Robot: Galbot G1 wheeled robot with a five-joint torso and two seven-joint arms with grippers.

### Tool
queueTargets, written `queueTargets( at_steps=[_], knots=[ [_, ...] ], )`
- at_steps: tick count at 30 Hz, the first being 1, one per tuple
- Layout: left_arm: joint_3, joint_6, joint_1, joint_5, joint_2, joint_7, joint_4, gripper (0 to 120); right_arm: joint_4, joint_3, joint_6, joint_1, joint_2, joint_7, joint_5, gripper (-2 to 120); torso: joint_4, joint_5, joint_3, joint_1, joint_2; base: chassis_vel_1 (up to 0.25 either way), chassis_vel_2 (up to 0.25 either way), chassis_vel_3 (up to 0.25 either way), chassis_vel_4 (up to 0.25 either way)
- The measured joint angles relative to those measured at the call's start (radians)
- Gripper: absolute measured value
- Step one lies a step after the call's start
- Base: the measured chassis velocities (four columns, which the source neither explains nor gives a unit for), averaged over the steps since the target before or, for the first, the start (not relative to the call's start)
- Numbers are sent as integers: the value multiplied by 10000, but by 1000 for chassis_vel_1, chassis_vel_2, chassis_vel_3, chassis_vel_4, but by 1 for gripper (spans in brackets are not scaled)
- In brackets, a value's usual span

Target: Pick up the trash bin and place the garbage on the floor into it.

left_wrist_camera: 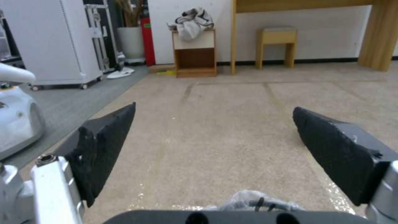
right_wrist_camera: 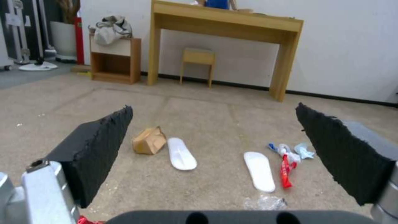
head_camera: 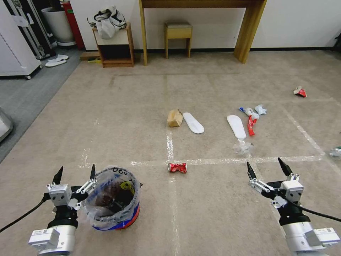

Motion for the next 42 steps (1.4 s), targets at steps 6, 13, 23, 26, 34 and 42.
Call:
queueTargets(
  at_steps=[6,13,23,26,34,42],
  knots=[
    [-60,292,5,224,-24,-126,110,100,-40,23,-3,23,-27,0,3,100,0,0,0,0,0,0,0,0,0],
    [-69,696,23,251,-11,-260,110,100,-75,45,-3,29,-29,-10,12,100,0,0,0,0,0,0,0,0,0],
    [-180,2002,84,-280,315,-655,-197,100,-128,22,-5,46,-101,-47,32,100,1,0,0,0,0,0,0,0,0],
    [-225,2864,166,-993,881,-1117,-420,100,-131,61,-5,27,-113,-47,45,100,0,0,0,0,0,0,0,0,0],
    [-208,4346,181,-2406,1839,-1793,-547,100,-131,68,-4,-39,-52,-60,11,100,0,-1,0,0,0,0,0,0,0],
    [-42,6331,-87,-3534,2453,-2674,-134,100,-167,127,4,-82,12,-64,-20,100,0,-1,0,0,0,0,0,0,0]
  ],
)
